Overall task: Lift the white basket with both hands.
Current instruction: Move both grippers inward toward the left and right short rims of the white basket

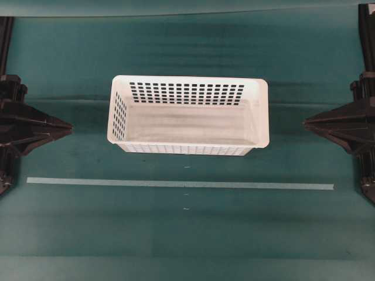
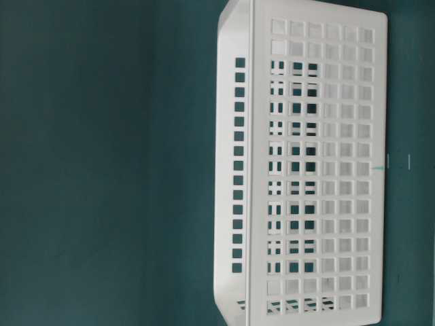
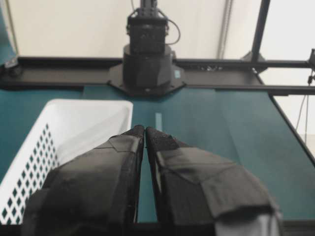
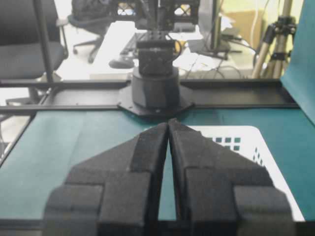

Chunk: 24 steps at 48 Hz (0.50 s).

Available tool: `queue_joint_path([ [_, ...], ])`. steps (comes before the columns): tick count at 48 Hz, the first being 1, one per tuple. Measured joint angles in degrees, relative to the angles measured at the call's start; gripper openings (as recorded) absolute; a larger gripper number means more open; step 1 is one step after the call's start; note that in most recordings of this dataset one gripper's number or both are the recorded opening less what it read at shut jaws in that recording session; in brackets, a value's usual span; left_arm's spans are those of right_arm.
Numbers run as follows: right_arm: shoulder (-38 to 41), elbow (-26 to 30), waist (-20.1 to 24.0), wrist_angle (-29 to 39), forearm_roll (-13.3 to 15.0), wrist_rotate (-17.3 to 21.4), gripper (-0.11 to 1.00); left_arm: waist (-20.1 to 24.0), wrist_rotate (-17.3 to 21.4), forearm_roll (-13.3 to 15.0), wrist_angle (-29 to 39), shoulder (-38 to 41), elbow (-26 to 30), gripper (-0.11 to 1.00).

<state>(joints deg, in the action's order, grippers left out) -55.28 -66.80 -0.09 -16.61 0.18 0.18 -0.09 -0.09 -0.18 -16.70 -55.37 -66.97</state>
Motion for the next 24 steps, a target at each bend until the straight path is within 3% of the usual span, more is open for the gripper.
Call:
queue_joint_path([
  [5,0.2,0.4,-0.5,0.6,-1.5,0.8,0.06,0.9,-3.3,-0.4,0.9,0.3,0.4,0.02],
  [12,1.1,2.4,-4.6,7.9,-9.6,6.6,-0.02,3.0,-10.6,-0.5,2.5,1.0,2.3,-0.05],
  [16,2.5,5.0,-8.3,15.9,-13.2,9.9,-0.02,3.9,-14.9,-0.5,4.8,1.7,3.8,-0.05],
  [24,7.3,12.7,-15.4,34.4,-16.4,19.4,-0.02,6.2,-25.0,-0.6,13.4,4.2,7.9,-0.05],
])
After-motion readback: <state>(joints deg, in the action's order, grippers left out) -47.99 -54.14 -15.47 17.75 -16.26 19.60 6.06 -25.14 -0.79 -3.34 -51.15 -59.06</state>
